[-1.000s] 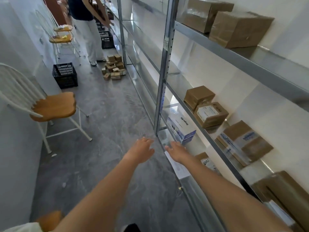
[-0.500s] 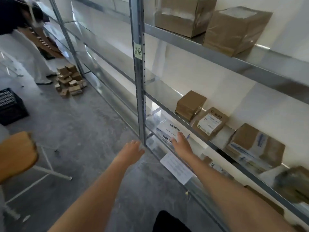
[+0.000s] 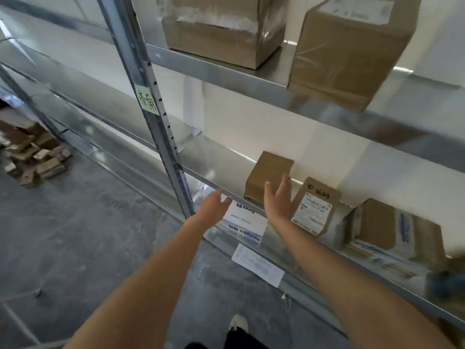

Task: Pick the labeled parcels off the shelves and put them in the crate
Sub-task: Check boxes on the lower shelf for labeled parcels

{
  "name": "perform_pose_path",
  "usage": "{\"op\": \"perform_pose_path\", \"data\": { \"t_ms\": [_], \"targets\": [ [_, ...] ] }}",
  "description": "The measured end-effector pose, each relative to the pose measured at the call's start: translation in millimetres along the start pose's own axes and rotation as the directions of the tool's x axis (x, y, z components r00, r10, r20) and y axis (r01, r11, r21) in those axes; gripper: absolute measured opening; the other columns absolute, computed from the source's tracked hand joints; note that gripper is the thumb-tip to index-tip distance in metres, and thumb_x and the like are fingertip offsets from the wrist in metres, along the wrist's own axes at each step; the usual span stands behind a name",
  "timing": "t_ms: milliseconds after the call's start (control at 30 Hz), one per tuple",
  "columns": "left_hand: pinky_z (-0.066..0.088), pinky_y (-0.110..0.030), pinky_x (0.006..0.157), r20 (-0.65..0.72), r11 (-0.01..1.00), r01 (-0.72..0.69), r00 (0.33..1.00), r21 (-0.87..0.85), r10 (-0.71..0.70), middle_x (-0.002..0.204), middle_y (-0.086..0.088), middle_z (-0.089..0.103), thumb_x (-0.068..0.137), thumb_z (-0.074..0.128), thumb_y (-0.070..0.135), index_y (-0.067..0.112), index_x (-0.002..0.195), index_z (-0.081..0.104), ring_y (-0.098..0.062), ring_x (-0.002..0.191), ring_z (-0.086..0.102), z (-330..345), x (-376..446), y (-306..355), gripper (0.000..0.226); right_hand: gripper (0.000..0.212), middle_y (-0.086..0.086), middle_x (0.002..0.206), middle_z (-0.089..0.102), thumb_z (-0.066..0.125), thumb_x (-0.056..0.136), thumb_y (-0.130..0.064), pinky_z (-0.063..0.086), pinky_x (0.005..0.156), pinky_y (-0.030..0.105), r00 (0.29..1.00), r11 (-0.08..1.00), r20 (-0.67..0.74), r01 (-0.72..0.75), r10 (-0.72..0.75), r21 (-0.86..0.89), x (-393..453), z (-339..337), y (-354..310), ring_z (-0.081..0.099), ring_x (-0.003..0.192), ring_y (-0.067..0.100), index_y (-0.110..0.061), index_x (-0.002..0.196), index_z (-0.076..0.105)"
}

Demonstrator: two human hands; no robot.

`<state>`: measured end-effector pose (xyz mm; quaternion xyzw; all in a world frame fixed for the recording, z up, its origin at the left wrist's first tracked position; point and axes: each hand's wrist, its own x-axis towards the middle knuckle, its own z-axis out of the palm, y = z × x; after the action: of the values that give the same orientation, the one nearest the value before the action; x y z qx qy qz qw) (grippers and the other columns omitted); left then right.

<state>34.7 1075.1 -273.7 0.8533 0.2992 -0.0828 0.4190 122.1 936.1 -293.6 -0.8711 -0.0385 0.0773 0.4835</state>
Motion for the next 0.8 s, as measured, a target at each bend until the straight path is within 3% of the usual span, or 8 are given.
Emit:
{"op": "perform_pose_path", "data": {
  "t_ms": [100, 200, 367, 467, 567, 633, 700, 800],
  "targets": [
    [0.034, -0.037, 0.110, 0.052, 0.991, 0.048, 0.998, -0.125, -0.042, 0.149, -0.014, 0.041, 0.101, 0.043, 0.035, 0.012, 0.149, 0.032, -0.030, 0.135, 0.041, 2.2, 28.3, 13.0, 0.054, 0.067, 0.002, 0.165, 0.012, 0.042, 0.102, -0.038, 0.016, 0.123, 0.043, 0.996, 0.996, -0.053, -0.063, 0.066, 0.064, 11.7, 2.6, -0.7, 0.013, 0.151, 0.020, -0.015, 0.158, 0.011],
    [0.025, -0.035, 0.113, 0.114, 0.977, 0.063, 0.993, -0.203, -0.040, 0.154, -0.010, 0.034, 0.101, 0.043, 0.035, 0.013, 0.150, 0.031, -0.028, 0.141, 0.033, 9.3, 50.2, 19.8, 0.055, 0.067, 0.004, 0.163, 0.018, 0.045, 0.101, -0.038, 0.017, 0.122, 0.041, 0.986, 0.985, -0.083, -0.137, 0.146, 0.109, 25.3, 6.5, -0.9, 0.017, 0.150, 0.021, -0.012, 0.156, 0.018],
    [0.021, -0.042, 0.119, 0.242, 0.952, 0.051, 0.970, -0.301, 0.025, 0.158, -0.010, 0.024, 0.102, 0.040, 0.034, 0.014, 0.153, 0.018, -0.027, 0.145, 0.025, 19.0, 83.6, 31.4, 0.059, 0.069, 0.007, 0.143, 0.050, 0.051, 0.091, -0.052, 0.040, 0.109, 0.047, 0.939, 0.931, -0.135, -0.279, 0.316, 0.234, 38.6, 22.7, -4.9, 0.047, 0.131, 0.026, -0.012, 0.146, 0.036],
    [0.026, -0.042, 0.117, 0.296, 0.921, 0.082, 0.955, -0.380, 0.037, 0.154, -0.009, 0.032, 0.102, 0.040, 0.032, 0.015, 0.152, 0.023, -0.025, 0.140, 0.033, 20.9, 102.7, 33.2, 0.055, 0.064, 0.002, 0.135, 0.056, 0.053, 0.096, -0.048, 0.046, 0.096, 0.033, 0.918, 0.898, -0.131, -0.322, 0.374, 0.301, 38.1, 32.6, -4.1, 0.055, 0.121, 0.021, -0.013, 0.145, 0.032],
    [0.040, -0.035, 0.106, 0.343, 0.908, 0.091, 0.937, -0.409, 0.061, 0.132, -0.006, 0.055, 0.103, 0.040, 0.026, 0.011, 0.141, 0.044, -0.021, 0.117, 0.051, 17.6, 113.8, 31.8, 0.041, 0.058, -0.001, 0.124, 0.053, 0.052, 0.098, -0.045, 0.042, 0.080, 0.017, 0.893, 0.862, -0.152, -0.346, 0.423, 0.370, 36.5, 38.5, -4.7, 0.054, 0.113, 0.016, -0.012, 0.142, 0.032],
    [0.043, -0.034, 0.101, 0.354, 0.896, 0.109, 0.933, -0.431, 0.057, 0.120, -0.004, 0.055, 0.102, 0.042, 0.025, 0.012, 0.137, 0.047, -0.019, 0.109, 0.052, 12.7, 120.7, 29.9, 0.038, 0.051, -0.002, 0.115, 0.048, 0.052, 0.099, -0.040, 0.039, 0.082, 0.018, 0.867, 0.843, -0.200, -0.350, 0.456, 0.409, 33.9, 41.4, -11.3, 0.048, 0.105, 0.013, -0.012, 0.138, 0.035],
    [0.044, -0.037, 0.102, 0.355, 0.879, 0.122, 0.933, -0.460, 0.057, 0.125, -0.008, 0.054, 0.102, 0.042, 0.027, 0.014, 0.137, 0.046, -0.023, 0.113, 0.052, 3.8, 125.4, 29.0, 0.038, 0.040, -0.001, 0.110, 0.052, 0.052, 0.099, -0.041, 0.038, 0.082, 0.023, 0.849, 0.854, -0.259, -0.345, 0.461, 0.390, 32.8, 45.9, -15.4, 0.052, 0.104, 0.017, -0.013, 0.126, 0.043],
    [0.050, -0.034, 0.087, 0.359, 0.853, 0.122, 0.930, -0.508, 0.081, 0.118, -0.010, 0.056, 0.104, 0.035, 0.029, 0.012, 0.129, 0.049, -0.024, 0.105, 0.054, -12.4, 131.1, 28.7, 0.034, 0.038, -0.003, 0.104, 0.058, 0.049, 0.101, -0.039, 0.038, 0.069, 0.012, 0.841, 0.869, -0.314, -0.312, 0.441, 0.384, 31.0, 52.5, -25.4, 0.056, 0.103, 0.015, -0.010, 0.124, 0.052]
  ]
}}
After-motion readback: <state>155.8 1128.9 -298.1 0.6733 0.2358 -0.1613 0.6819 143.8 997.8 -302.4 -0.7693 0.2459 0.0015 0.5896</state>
